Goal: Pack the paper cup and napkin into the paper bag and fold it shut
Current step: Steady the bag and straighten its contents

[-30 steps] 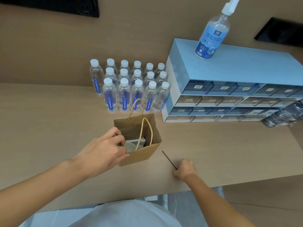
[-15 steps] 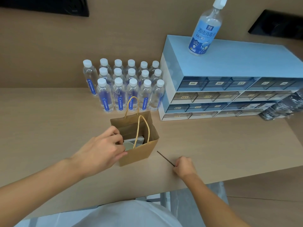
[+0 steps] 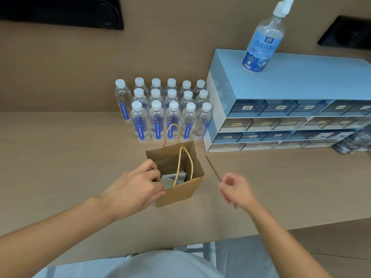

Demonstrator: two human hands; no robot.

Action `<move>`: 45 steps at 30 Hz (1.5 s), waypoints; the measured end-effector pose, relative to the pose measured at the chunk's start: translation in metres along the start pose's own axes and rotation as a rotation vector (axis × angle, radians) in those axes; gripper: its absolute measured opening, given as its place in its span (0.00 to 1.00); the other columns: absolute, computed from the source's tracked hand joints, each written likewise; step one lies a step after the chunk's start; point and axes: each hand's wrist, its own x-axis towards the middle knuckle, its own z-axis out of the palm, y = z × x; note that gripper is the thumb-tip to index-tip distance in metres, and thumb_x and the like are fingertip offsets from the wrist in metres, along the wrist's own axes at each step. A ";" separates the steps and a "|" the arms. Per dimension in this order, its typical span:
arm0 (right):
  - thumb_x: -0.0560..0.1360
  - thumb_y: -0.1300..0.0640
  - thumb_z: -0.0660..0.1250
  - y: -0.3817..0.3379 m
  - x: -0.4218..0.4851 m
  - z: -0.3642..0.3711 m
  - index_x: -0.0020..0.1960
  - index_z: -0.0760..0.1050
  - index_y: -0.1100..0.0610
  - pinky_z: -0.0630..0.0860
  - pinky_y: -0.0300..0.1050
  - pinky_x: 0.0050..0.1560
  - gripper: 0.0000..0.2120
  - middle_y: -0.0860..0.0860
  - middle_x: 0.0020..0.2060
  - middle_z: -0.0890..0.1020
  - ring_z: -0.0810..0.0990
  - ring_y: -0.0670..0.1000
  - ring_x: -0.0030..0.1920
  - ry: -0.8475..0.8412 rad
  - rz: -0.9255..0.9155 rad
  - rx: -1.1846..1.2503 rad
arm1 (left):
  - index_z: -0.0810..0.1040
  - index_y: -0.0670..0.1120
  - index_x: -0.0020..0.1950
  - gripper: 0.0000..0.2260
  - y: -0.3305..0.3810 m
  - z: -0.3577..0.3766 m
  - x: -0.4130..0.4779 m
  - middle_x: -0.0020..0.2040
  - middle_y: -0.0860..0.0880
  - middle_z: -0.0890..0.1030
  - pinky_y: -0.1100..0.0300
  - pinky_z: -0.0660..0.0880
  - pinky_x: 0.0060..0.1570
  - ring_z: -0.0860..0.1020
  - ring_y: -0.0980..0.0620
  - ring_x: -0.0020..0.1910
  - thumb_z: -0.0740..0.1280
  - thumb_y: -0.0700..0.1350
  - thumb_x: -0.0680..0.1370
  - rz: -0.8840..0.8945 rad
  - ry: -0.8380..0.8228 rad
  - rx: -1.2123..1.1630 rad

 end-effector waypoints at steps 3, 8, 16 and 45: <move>0.69 0.65 0.67 -0.061 -0.024 -0.062 0.35 0.76 0.55 0.65 0.32 0.20 0.08 0.48 0.21 0.77 0.69 0.47 0.21 0.092 -0.244 0.128 | 0.80 0.46 0.41 0.14 -0.002 0.002 -0.002 0.43 0.49 0.78 0.51 0.80 0.33 0.72 0.46 0.55 0.63 0.53 0.79 0.005 0.002 -0.007; 0.67 0.52 0.72 -0.153 -0.068 -0.130 0.37 0.83 0.49 0.66 0.25 0.26 0.02 0.47 0.26 0.81 0.72 0.40 0.25 0.053 -0.527 -0.229 | 0.79 0.46 0.40 0.15 -0.004 0.003 -0.004 0.42 0.49 0.78 0.51 0.79 0.29 0.73 0.46 0.53 0.61 0.54 0.80 0.017 0.025 -0.007; 0.68 0.62 0.67 -0.203 -0.024 -0.036 0.32 0.79 0.58 0.80 0.44 0.37 0.07 0.54 0.30 0.79 0.80 0.55 0.36 -0.216 -0.561 -0.927 | 0.79 0.47 0.42 0.14 -0.005 0.004 -0.003 0.42 0.49 0.78 0.51 0.80 0.31 0.72 0.46 0.54 0.62 0.54 0.80 0.021 0.017 0.004; 0.67 0.57 0.79 -0.077 -0.015 -0.017 0.57 0.79 0.54 0.73 0.31 0.39 0.20 0.44 0.43 0.81 0.77 0.45 0.39 -0.456 -0.278 -0.310 | 0.69 0.60 0.56 0.24 -0.012 0.040 -0.022 0.55 0.59 0.75 0.57 0.76 0.56 0.75 0.59 0.55 0.75 0.62 0.65 -0.533 0.333 -0.667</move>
